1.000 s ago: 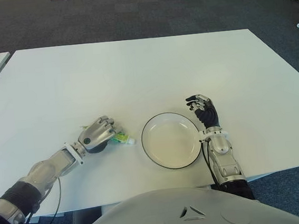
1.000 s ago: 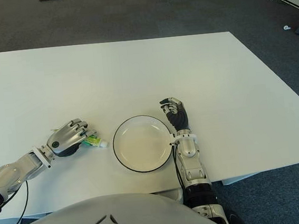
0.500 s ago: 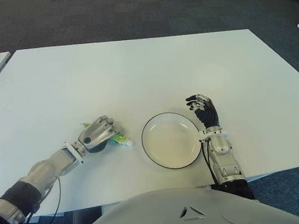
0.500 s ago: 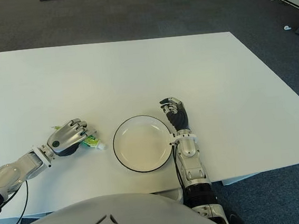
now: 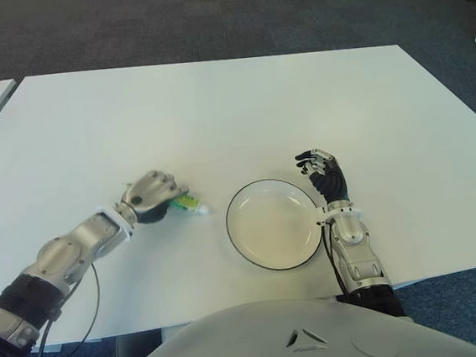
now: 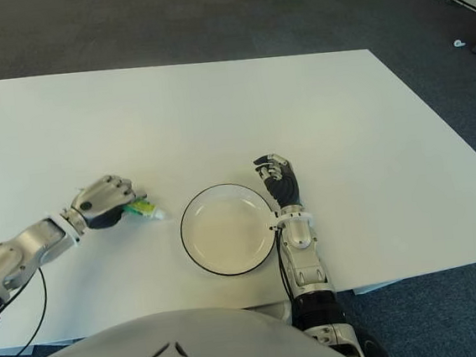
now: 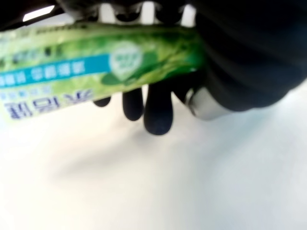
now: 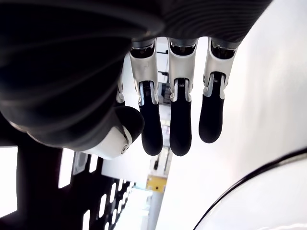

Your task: Put the toothpaste on the table into the plate.

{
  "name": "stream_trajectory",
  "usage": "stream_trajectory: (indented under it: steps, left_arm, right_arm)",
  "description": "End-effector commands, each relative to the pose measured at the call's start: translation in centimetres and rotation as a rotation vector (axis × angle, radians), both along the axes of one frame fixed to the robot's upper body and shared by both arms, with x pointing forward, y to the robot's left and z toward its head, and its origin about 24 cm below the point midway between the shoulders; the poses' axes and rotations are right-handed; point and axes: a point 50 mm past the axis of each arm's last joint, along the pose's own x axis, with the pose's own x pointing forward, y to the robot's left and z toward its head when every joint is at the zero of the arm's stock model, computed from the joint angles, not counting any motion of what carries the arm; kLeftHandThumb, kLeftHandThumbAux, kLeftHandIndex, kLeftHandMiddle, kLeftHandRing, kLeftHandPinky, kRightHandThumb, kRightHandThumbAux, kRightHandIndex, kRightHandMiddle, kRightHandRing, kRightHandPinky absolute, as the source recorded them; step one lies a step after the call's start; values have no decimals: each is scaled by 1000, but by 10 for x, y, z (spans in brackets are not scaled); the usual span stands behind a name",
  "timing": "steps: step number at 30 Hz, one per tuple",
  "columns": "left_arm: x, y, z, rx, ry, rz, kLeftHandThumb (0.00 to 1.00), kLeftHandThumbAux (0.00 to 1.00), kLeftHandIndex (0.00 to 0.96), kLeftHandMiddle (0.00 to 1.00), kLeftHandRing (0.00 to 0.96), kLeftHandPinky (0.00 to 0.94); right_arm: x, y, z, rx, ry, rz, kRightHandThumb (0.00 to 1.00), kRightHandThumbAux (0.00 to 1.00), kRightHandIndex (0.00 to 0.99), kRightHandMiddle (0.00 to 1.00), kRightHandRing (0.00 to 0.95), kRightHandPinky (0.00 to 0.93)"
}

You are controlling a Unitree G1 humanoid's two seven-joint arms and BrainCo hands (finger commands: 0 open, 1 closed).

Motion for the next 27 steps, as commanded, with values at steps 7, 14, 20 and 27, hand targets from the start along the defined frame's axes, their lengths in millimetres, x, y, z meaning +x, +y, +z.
stream_trajectory:
  steps: [7, 14, 20, 27]
  left_arm:
    - [23, -14, 34, -174, -24, 118, 707, 712, 440, 829, 822, 802]
    - [33, -31, 49, -290, -70, 107, 706, 713, 440, 824, 815, 819]
    - [34, -55, 61, -356, -97, 60, 706, 713, 440, 834, 829, 838]
    - [34, -71, 68, -437, -121, -2, 705, 714, 440, 848, 837, 844]
  right_arm:
    - [4, 2, -1, 4, -4, 8, 704, 736, 415, 415, 407, 429]
    - [5, 3, -1, 11, -4, 13, 708, 735, 416, 425, 413, 433]
    - [7, 5, -3, 20, 11, 23, 709, 735, 416, 413, 401, 409]
    - [9, 11, -6, 37, 32, 39, 709, 735, 415, 399, 383, 389]
